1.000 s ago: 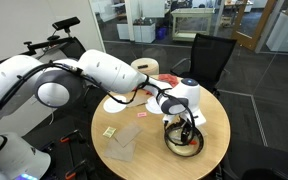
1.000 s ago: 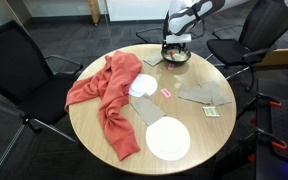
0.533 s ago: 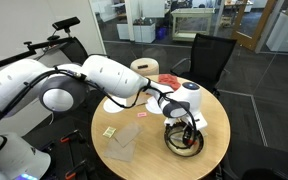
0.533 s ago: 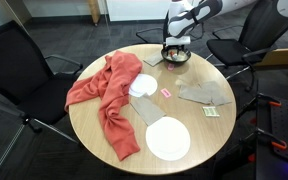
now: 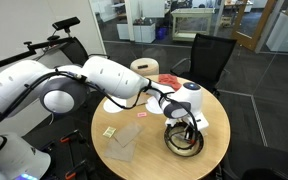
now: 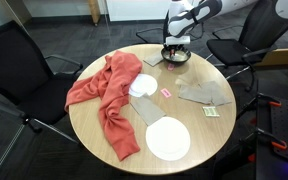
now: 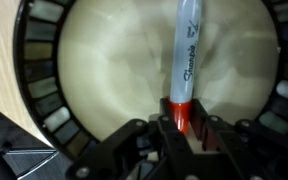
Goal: Put the marker on the table
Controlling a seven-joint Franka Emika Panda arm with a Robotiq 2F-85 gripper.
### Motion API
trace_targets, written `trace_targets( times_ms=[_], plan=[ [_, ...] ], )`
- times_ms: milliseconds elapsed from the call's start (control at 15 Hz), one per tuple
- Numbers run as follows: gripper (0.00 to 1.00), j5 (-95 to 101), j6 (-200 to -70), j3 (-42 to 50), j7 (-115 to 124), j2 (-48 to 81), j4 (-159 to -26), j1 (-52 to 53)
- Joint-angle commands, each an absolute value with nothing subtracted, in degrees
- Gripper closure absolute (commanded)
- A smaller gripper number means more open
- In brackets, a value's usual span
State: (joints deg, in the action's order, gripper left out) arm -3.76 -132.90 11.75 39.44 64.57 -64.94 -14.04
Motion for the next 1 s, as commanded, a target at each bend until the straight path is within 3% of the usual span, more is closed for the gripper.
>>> trace_targets(
  times_ms=[0, 933],
  plan=[
    [0.94, -4.15, -132.98, 11.1, 38.28, 62.42, -66.3, -14.32],
    [0.94, -5.03, -152.41, 11.92, 35.77, 42.32, -91.7, -9.74]
  ],
)
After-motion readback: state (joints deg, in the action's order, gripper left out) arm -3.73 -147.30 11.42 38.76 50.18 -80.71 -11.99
